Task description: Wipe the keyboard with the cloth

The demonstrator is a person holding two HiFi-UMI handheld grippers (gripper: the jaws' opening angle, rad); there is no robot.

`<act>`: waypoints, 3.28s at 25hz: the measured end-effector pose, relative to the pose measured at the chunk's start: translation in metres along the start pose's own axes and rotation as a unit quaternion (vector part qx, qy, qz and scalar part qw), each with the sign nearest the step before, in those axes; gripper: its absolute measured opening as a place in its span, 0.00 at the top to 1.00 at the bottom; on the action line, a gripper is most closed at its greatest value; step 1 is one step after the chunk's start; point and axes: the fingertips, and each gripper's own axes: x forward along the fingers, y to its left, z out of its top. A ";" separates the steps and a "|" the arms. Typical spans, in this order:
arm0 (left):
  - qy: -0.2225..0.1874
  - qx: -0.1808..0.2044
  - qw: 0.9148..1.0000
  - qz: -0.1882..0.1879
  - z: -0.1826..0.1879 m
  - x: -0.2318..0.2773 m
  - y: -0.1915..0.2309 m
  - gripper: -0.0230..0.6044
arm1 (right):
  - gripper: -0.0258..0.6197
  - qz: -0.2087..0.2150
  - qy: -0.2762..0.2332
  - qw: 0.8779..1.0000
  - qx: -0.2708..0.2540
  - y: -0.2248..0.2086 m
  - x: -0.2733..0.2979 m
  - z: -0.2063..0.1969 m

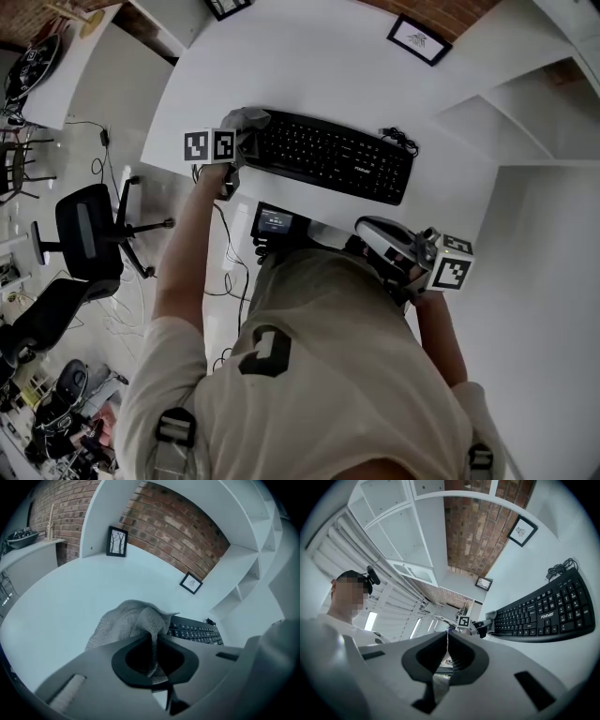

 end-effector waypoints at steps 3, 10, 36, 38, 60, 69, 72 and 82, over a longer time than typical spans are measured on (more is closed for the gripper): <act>0.005 -0.009 1.000 0.001 -0.001 0.005 -0.007 0.95 | 0.95 0.000 -0.008 1.000 -0.001 -0.001 -0.011 0.003; 0.008 -0.029 1.000 -0.002 -0.005 0.011 -0.017 0.95 | 0.95 -0.001 -0.028 1.000 0.002 -0.005 -0.031 0.011; 0.010 -0.053 0.998 -0.043 -0.016 0.043 -0.079 0.95 | 0.95 0.005 -0.060 0.998 0.010 -0.004 -0.061 0.012; 0.012 -0.053 0.997 -0.048 -0.017 0.046 -0.086 0.95 | 0.95 0.006 -0.062 0.998 0.012 -0.004 -0.065 0.012; 0.025 -0.033 0.998 -0.046 -0.033 0.076 -0.149 0.95 | 0.95 0.024 -0.081 0.996 0.027 -0.010 -0.115 0.013; 0.019 -0.035 0.998 -0.050 -0.035 0.084 -0.161 0.95 | 0.95 0.029 -0.085 0.995 0.031 -0.015 -0.131 0.015; 0.021 -0.026 0.998 -0.045 -0.038 0.087 -0.174 0.95 | 0.95 0.034 -0.083 0.995 0.032 -0.012 -0.139 0.015; 0.038 -0.014 0.996 -0.077 -0.054 0.110 -0.228 0.95 | 0.95 0.042 -0.085 0.995 0.036 -0.011 -0.155 0.013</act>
